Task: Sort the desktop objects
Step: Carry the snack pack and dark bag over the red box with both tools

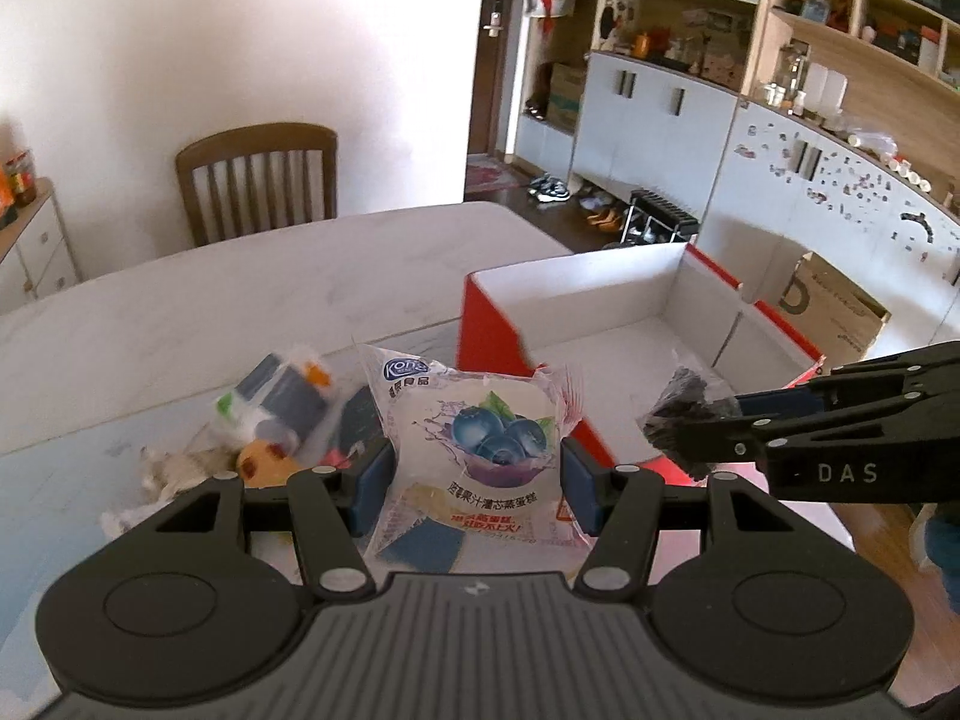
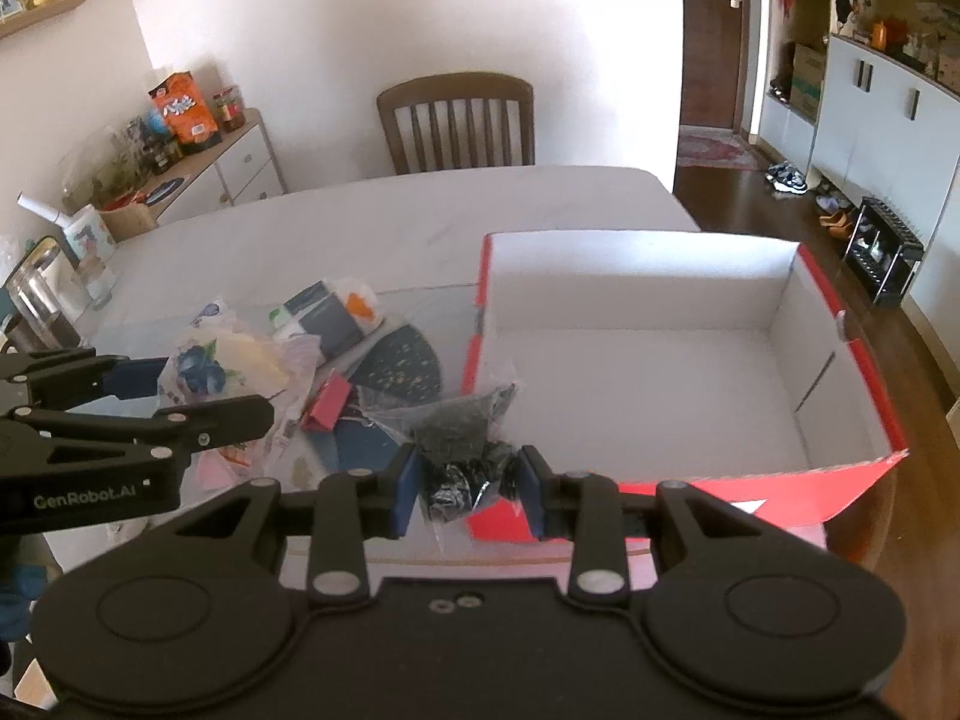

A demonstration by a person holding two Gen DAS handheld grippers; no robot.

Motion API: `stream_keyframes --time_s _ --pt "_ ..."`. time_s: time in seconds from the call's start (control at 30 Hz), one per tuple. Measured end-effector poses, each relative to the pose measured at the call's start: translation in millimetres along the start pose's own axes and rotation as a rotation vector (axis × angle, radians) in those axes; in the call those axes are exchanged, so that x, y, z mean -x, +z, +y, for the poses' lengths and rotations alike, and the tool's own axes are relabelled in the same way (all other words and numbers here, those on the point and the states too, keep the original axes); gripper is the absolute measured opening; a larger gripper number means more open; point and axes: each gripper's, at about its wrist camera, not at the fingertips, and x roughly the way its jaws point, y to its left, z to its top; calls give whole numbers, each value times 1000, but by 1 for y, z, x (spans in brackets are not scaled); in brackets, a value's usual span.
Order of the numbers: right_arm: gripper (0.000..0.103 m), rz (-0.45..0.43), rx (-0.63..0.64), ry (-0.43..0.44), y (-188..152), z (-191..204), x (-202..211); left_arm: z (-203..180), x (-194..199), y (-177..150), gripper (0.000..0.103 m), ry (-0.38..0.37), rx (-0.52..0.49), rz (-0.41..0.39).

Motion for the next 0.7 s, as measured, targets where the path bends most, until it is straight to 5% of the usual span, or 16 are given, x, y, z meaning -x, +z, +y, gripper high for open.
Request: stream_keyframes --time_s 0.7 --pt "33 -44 -27 -102 5 -78 6 -78 -61 41 58 -85 -119 18"
